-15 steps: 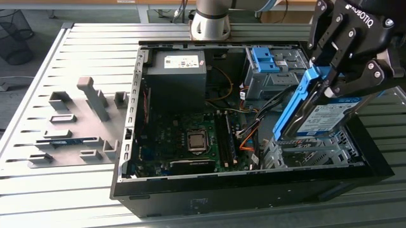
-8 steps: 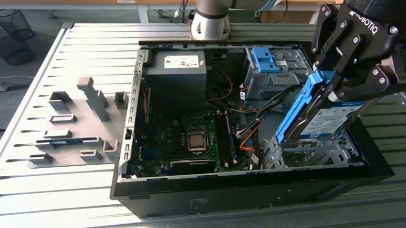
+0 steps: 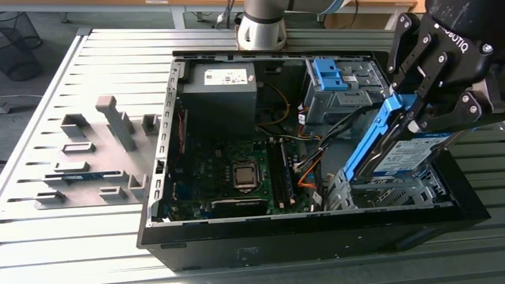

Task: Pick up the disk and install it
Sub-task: 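Insert the disk into the insertion slot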

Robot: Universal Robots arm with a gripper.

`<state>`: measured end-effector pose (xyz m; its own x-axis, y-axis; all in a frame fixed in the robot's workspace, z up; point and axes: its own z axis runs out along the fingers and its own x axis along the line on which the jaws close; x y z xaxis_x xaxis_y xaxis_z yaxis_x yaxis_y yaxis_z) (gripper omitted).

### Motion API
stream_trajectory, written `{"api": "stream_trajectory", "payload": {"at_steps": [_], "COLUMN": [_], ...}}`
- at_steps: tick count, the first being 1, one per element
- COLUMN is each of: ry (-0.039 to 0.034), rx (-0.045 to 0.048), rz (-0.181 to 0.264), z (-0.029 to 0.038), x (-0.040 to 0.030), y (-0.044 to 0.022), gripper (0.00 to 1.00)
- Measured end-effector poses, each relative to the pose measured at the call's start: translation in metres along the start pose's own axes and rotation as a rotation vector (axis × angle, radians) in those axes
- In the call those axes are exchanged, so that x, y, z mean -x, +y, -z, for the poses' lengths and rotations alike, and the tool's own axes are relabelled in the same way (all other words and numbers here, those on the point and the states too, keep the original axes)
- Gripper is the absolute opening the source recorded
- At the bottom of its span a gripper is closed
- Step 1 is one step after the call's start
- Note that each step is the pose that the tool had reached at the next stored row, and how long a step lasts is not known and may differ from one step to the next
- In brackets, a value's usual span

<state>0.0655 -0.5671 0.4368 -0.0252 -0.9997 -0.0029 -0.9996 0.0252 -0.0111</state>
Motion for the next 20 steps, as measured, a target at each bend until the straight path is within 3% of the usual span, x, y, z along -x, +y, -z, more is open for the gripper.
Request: {"api": "stream_trajectory", "payload": {"at_steps": [12, 20], "ry": [-0.0001, 0.0], "rx": [0.0, 0.0001], "rz": [-0.001, -0.001], "z": [-0.0138, -0.014], "x": [-0.0005, -0.0005], "y": [0.0001, 0.0001], "gripper": [0.37, 0.38]}}
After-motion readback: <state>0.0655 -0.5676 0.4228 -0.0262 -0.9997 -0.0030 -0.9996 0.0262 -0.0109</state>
